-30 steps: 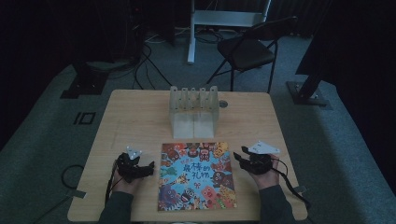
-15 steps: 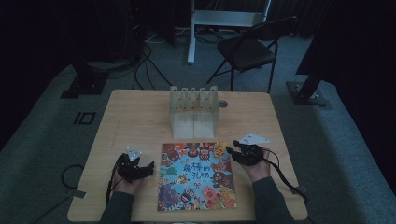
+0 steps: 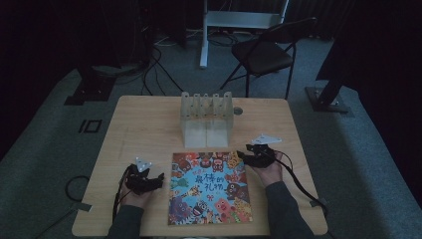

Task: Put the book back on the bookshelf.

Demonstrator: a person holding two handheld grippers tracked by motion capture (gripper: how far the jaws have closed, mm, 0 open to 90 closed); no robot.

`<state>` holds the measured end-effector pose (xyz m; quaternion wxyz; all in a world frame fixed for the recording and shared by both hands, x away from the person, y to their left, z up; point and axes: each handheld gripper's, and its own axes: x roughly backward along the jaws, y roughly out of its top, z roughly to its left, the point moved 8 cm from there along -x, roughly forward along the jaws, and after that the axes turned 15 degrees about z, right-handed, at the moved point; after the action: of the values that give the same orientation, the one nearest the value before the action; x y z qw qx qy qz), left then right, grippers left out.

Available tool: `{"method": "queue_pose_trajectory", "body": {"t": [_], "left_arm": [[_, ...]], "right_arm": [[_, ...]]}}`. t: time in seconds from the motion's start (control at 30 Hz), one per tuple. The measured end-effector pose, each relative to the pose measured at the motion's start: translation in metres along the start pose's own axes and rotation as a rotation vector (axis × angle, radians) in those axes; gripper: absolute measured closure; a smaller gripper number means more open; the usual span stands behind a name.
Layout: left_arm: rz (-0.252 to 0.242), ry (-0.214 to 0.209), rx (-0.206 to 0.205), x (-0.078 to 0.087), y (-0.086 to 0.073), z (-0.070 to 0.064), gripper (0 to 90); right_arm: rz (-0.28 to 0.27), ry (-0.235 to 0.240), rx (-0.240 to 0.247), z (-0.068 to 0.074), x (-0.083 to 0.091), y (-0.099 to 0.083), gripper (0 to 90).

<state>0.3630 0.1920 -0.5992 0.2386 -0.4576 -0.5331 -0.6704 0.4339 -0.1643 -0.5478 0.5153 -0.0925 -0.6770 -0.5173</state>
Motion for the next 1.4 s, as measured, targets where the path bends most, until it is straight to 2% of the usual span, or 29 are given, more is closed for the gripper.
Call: {"method": "queue_pose_trajectory", "body": {"t": [0.13, 0.3, 0.5, 0.7, 0.73, 0.77, 0.83, 0.93, 1.03, 1.17, 1.2, 1.4], "left_arm": [[-0.008, -0.006, -0.005, 0.0, 0.0, -0.002, 29.7], [-0.007, -0.005, -0.005, 0.0, 0.0, -0.002, 29.7], [-0.026, -0.008, -0.006, 0.0, -0.001, -0.002, 29.6], [-0.005, -0.012, -0.011, 0.002, -0.002, -0.002, 32.0], [-0.005, -0.024, -0.015, 0.003, -0.003, -0.003, 34.5], [-0.012, -0.057, -0.017, 0.005, -0.003, -0.006, 37.3], [-0.069, -0.122, -0.017, 0.013, -0.001, -0.01, 37.6], [-0.124, -0.182, -0.011, 0.024, 0.001, -0.015, 35.7], [-0.125, -0.194, -0.034, 0.028, -0.003, -0.024, 33.8], [-0.118, -0.179, -0.089, 0.033, -0.007, -0.043, 31.1], [-0.115, -0.168, -0.112, 0.034, -0.008, -0.047, 29.1], [-0.11, -0.156, -0.184, 0.038, -0.014, -0.074, 24.7]], "right_arm": [[0.009, 0.02, -0.021, -0.003, -0.008, 0.003, 46.0], [0.031, 0.02, -0.019, -0.005, -0.017, 0.006, 45.7], [0.053, 0.03, -0.04, -0.012, -0.028, 0.006, 45.8], [0.086, 0.052, -0.052, -0.015, -0.04, 0.004, 46.6], [0.091, 0.057, -0.058, -0.015, -0.042, 0.003, 46.6], [0.093, 0.062, -0.063, -0.015, -0.044, 0.003, 46.6], [0.093, 0.08, -0.074, -0.014, -0.047, 0.003, 46.6], [0.099, 0.091, -0.085, -0.014, -0.05, 0.002, 46.6], [0.119, 0.099, -0.093, -0.015, -0.053, 0.0, 46.6], [0.114, 0.124, -0.095, -0.012, -0.052, 0.001, 47.1], [0.114, 0.125, -0.096, -0.012, -0.052, 0.001, 47.2], [0.132, 0.115, -0.087, -0.011, -0.053, -0.003, 47.3]]}}
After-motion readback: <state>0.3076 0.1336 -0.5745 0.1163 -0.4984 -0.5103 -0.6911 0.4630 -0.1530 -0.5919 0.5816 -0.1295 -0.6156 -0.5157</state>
